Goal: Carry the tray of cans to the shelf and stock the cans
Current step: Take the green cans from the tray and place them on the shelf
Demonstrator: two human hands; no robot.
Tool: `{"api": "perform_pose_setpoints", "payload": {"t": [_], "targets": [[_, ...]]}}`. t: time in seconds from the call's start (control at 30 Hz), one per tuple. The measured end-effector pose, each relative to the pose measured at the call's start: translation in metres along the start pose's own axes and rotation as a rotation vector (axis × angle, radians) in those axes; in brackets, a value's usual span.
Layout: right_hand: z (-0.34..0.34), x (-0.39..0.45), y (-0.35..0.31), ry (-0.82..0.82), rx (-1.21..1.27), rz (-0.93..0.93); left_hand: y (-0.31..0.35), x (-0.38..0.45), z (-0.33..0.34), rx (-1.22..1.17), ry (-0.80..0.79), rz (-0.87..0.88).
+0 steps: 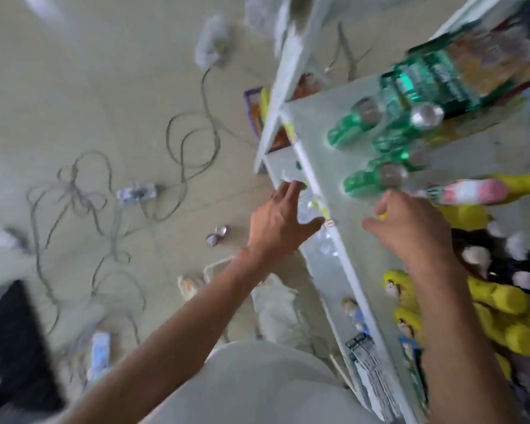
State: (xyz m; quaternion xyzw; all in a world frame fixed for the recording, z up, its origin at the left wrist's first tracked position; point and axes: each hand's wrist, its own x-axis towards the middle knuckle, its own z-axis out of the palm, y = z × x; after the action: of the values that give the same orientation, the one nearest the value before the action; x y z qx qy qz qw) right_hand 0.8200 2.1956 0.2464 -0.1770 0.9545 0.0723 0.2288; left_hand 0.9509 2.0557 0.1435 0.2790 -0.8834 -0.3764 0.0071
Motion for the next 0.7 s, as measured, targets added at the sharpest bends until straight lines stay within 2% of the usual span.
{"api": "perform_pose_setpoints", "payload": {"t": [0.1, 0.2, 0.3, 0.4, 0.5, 0.57, 0.7], "targets": [[0.097, -0.011, -0.048, -0.269, -0.074, -0.123, -0.096, -0.061, 0.024, -0.066, 0.025, -0.299], [0.259, 0.000, -0.106, -0.542, -0.140, -0.226, -0.209, -0.121, 0.088, -0.080, -0.074, -0.654], [0.411, 0.022, -0.145, -0.691, -0.119, -0.299, -0.295, -0.160, 0.167, -0.087, -0.191, -0.878], [0.569, 0.063, -0.175, -0.704, -0.124, -0.238, -0.379, -0.176, 0.274, -0.087, -0.314, -1.004], [0.695, 0.104, -0.198, -0.659, 0.041, -0.018, -0.446, -0.166, 0.378, -0.128, -0.347, -1.040], [0.761, 0.125, -0.209, -0.581, 0.154, 0.085, -0.481, -0.150, 0.437, -0.154, -0.320, -1.034], [0.847, 0.147, -0.217, -0.520, 0.241, 0.133, -0.527, -0.120, 0.514, -0.080, -0.339, -0.937]]}}
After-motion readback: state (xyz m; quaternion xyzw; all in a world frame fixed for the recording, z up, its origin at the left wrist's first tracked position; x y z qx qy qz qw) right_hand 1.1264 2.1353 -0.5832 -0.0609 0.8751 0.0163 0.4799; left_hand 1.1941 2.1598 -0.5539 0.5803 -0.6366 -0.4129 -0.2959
